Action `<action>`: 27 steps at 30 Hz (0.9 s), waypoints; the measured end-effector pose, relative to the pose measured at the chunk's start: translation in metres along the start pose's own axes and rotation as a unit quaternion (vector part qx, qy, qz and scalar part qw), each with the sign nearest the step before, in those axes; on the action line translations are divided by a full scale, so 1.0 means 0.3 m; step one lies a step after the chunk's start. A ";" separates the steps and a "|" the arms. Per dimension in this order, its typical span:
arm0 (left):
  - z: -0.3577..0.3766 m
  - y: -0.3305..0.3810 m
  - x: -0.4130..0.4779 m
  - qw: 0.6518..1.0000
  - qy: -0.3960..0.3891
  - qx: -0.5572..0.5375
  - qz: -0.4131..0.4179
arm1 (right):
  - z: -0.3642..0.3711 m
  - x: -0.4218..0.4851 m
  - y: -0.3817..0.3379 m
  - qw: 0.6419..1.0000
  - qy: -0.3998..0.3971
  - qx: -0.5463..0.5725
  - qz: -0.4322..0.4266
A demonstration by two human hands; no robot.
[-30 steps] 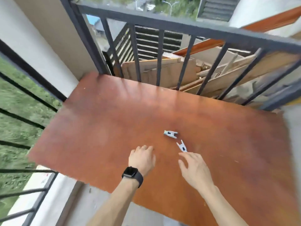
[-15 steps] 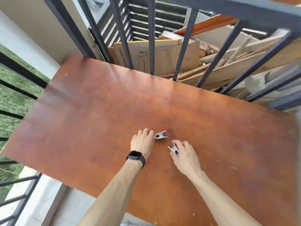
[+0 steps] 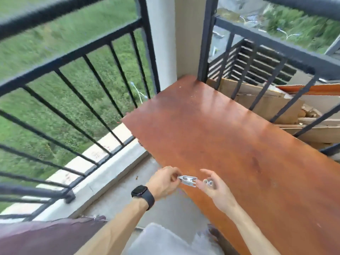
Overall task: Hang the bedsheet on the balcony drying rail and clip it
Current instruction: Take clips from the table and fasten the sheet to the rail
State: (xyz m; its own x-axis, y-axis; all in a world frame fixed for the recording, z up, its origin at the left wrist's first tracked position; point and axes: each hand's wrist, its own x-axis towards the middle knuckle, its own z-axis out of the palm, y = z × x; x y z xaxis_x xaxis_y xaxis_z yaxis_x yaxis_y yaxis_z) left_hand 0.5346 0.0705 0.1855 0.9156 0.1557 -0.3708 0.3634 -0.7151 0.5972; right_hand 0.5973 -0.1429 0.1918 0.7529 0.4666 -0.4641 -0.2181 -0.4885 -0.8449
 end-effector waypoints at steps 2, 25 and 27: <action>-0.105 -0.067 -0.150 0.999 0.037 -0.015 -0.014 | 0.136 -0.020 -0.114 0.994 -0.062 -0.070 -0.059; 0.062 -0.225 -1.469 0.488 0.646 -0.469 -0.353 | 1.228 -0.566 -0.380 0.722 -0.619 -0.221 -0.216; 0.087 -0.225 -1.583 0.456 0.671 -0.453 -0.371 | 1.318 -0.661 -0.382 0.686 -0.647 -0.238 -0.234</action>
State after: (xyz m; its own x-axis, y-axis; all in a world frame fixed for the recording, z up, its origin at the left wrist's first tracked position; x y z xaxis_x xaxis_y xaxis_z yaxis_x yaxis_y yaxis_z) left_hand 0.0709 0.0270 0.3027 -0.4553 0.8371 -0.3033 0.0255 0.3528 0.9354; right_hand 0.2274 0.1121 0.2754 -0.5767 0.7676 -0.2798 0.3189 -0.1038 -0.9421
